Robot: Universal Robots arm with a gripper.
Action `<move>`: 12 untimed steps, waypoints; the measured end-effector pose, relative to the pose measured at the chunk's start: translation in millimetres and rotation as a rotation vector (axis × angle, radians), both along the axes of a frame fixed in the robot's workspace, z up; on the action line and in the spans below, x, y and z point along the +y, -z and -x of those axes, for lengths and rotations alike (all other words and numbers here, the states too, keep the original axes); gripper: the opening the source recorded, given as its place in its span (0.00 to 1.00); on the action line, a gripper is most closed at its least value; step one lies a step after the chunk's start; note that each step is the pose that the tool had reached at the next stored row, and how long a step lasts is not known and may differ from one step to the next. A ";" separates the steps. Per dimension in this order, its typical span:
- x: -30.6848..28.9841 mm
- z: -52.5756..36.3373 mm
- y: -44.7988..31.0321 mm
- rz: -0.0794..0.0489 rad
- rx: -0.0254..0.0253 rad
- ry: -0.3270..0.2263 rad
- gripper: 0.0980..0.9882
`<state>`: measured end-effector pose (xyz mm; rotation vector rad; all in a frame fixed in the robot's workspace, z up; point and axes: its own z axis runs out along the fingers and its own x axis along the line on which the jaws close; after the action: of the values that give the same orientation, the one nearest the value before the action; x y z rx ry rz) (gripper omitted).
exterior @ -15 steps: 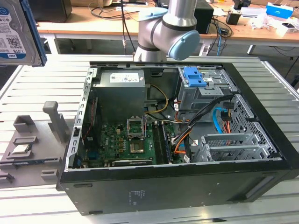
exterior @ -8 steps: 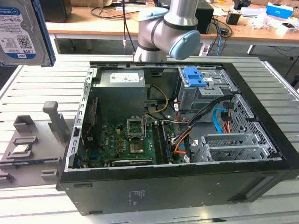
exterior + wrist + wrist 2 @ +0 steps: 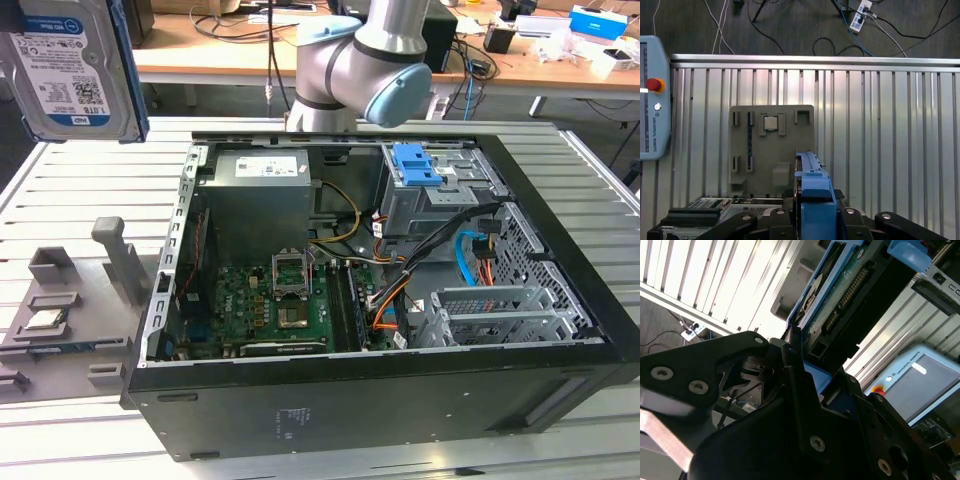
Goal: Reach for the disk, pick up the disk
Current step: 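Pick up the disk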
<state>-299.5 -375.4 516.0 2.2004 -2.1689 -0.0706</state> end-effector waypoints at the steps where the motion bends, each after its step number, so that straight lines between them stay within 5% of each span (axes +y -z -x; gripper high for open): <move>1: 0.0 -3.9 0.0 0.000 0.0000 0.000 0.30; 12: 0.0 -45.1 0.0 0.000 0.0001 0.000 0.30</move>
<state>-254.4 -375.4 516.0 2.2004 -2.1689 -0.0708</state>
